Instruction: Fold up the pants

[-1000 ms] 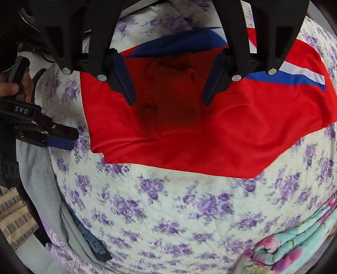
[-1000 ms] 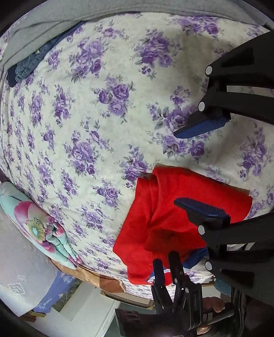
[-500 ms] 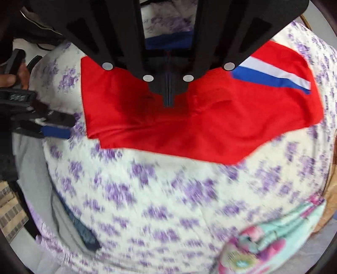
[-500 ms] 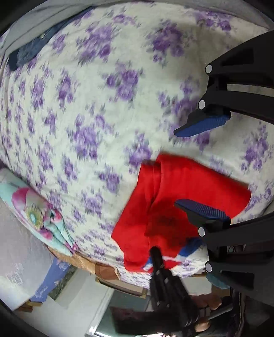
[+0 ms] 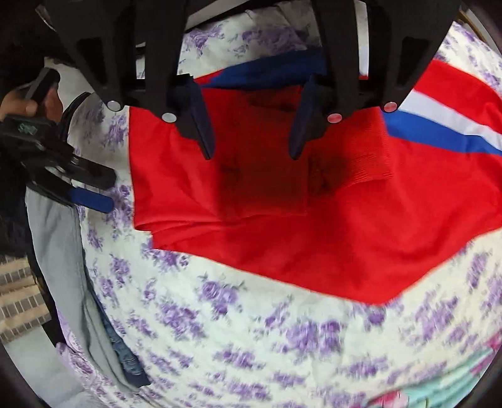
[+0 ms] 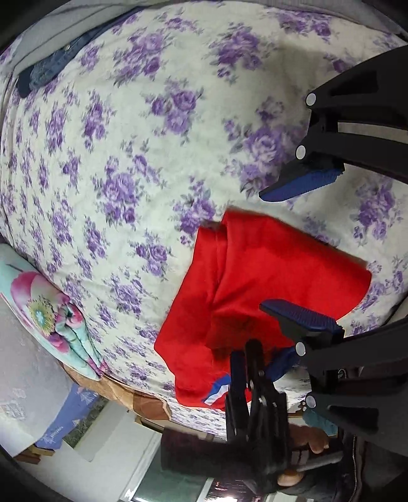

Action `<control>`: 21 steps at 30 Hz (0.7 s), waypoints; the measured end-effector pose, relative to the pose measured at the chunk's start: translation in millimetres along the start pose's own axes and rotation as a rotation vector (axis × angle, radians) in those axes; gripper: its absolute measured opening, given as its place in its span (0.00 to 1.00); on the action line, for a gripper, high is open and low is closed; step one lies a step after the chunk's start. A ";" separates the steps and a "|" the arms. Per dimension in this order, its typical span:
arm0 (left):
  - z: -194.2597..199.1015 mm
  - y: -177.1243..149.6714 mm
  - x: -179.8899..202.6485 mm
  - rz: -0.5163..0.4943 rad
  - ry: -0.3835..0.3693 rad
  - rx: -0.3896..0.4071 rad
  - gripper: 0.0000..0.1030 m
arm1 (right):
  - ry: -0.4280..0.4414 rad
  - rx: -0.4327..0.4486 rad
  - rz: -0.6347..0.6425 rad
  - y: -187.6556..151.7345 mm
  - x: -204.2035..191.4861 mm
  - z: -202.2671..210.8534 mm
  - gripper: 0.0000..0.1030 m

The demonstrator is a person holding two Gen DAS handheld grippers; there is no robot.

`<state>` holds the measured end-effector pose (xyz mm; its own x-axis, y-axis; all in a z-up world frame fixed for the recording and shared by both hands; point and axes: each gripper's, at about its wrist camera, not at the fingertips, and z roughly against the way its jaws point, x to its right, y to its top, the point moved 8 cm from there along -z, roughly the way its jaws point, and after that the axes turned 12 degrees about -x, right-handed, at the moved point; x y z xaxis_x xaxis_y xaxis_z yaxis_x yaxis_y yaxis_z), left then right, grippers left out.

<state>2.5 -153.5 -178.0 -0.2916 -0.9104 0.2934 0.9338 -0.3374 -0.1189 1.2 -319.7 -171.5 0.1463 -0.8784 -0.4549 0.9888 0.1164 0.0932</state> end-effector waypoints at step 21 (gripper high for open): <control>0.4 -7.3 -33.6 0.183 -0.302 -0.070 0.63 | 0.042 0.003 -0.024 -4.1 -1.2 -4.6 0.64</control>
<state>5.5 -120.3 -186.6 -0.0363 -0.8491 0.5270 0.9454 -0.2001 -0.2573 -2.9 -317.0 -175.4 0.1237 -0.8609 -0.4935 0.9920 0.0942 0.0843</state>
